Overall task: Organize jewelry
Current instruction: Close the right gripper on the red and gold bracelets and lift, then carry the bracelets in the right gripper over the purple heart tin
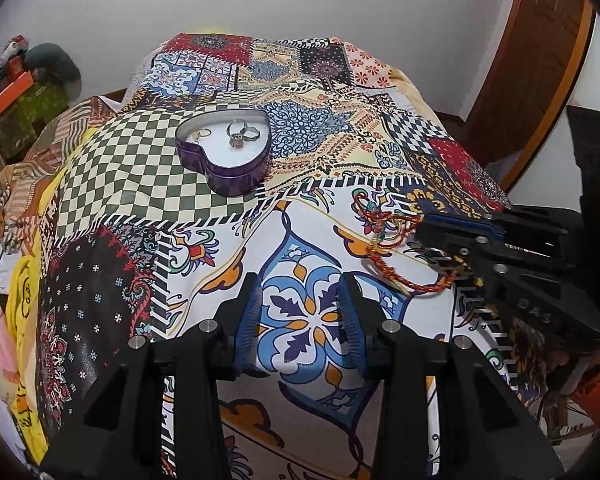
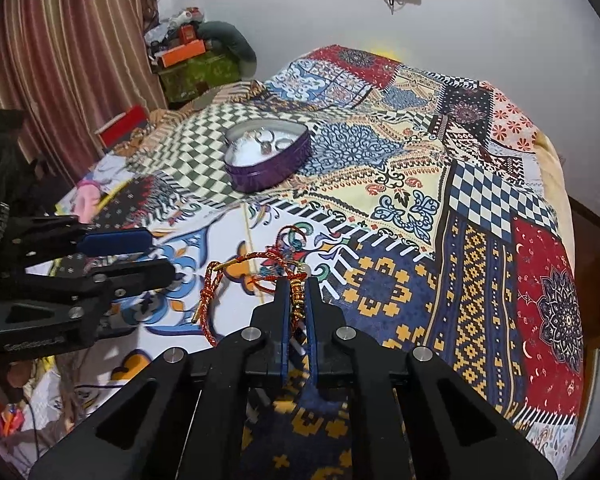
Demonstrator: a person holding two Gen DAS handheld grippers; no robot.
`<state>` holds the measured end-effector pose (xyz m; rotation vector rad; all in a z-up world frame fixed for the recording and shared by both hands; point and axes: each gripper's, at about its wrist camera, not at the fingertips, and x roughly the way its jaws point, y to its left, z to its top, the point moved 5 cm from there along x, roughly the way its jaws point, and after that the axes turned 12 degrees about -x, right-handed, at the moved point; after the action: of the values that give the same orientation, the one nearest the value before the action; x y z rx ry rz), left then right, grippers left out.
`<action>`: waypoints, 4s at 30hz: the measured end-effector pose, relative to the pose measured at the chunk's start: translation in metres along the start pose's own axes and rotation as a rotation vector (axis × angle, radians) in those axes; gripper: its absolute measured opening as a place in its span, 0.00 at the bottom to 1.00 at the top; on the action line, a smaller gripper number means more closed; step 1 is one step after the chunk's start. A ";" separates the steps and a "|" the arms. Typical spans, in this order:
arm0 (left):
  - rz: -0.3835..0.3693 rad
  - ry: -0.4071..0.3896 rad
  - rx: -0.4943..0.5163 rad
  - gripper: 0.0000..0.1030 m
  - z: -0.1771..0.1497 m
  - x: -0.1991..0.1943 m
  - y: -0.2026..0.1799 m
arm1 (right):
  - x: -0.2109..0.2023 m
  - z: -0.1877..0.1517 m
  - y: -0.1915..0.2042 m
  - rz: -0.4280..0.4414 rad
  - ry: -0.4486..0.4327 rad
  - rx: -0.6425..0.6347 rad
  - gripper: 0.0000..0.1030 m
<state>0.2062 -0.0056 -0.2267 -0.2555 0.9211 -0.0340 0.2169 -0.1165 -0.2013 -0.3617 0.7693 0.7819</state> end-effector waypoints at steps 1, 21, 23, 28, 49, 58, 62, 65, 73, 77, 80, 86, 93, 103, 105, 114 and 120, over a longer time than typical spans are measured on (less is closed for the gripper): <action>0.000 -0.002 0.000 0.38 0.001 -0.001 0.000 | -0.003 0.000 0.000 0.002 -0.007 0.001 0.06; -0.045 0.015 0.028 0.38 0.010 0.016 -0.027 | -0.038 -0.021 -0.055 -0.097 -0.044 0.134 0.06; -0.064 0.027 0.028 0.38 0.011 0.021 -0.032 | -0.039 -0.022 -0.057 -0.101 -0.047 0.141 0.06; -0.077 0.041 0.040 0.35 0.014 0.033 -0.041 | -0.035 -0.026 -0.062 -0.096 -0.045 0.149 0.06; -0.116 0.008 0.038 0.05 0.018 0.032 -0.045 | -0.033 -0.014 -0.055 -0.059 -0.070 0.133 0.06; -0.124 -0.076 0.013 0.05 0.032 -0.003 -0.038 | -0.046 0.001 -0.048 -0.071 -0.107 0.109 0.06; -0.126 -0.115 0.004 0.05 0.039 -0.018 -0.034 | -0.051 0.011 -0.042 -0.074 -0.126 0.094 0.06; -0.117 -0.142 0.001 0.05 0.044 -0.027 -0.030 | -0.054 0.021 -0.037 -0.074 -0.145 0.082 0.06; -0.090 -0.210 -0.006 0.05 0.058 -0.044 -0.016 | -0.054 0.044 -0.024 -0.055 -0.186 0.047 0.06; -0.081 -0.226 -0.021 0.05 0.065 -0.046 -0.006 | -0.050 0.055 -0.016 -0.040 -0.200 0.031 0.06; -0.073 -0.238 -0.032 0.05 0.070 -0.048 0.002 | -0.045 0.063 -0.011 -0.031 -0.207 0.021 0.06; -0.062 -0.263 -0.044 0.05 0.081 -0.048 0.014 | -0.030 0.077 -0.003 -0.018 -0.210 -0.004 0.06; -0.050 -0.273 -0.072 0.05 0.095 -0.038 0.031 | -0.013 0.092 -0.001 -0.004 -0.208 -0.020 0.06; -0.036 -0.278 -0.087 0.05 0.122 -0.018 0.046 | 0.011 0.118 -0.005 -0.014 -0.201 -0.046 0.06; -0.033 -0.276 -0.089 0.05 0.128 -0.012 0.049 | 0.018 0.125 -0.007 -0.004 -0.192 -0.045 0.06; -0.001 -0.258 -0.109 0.05 0.147 0.014 0.063 | 0.057 0.136 -0.014 0.039 -0.100 -0.049 0.06; 0.016 -0.216 -0.128 0.05 0.154 0.037 0.073 | 0.082 0.135 -0.015 0.075 -0.032 -0.044 0.06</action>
<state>0.3446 0.0919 -0.1839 -0.3638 0.7106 0.0667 0.3308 -0.0110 -0.1696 -0.3606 0.7399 0.8739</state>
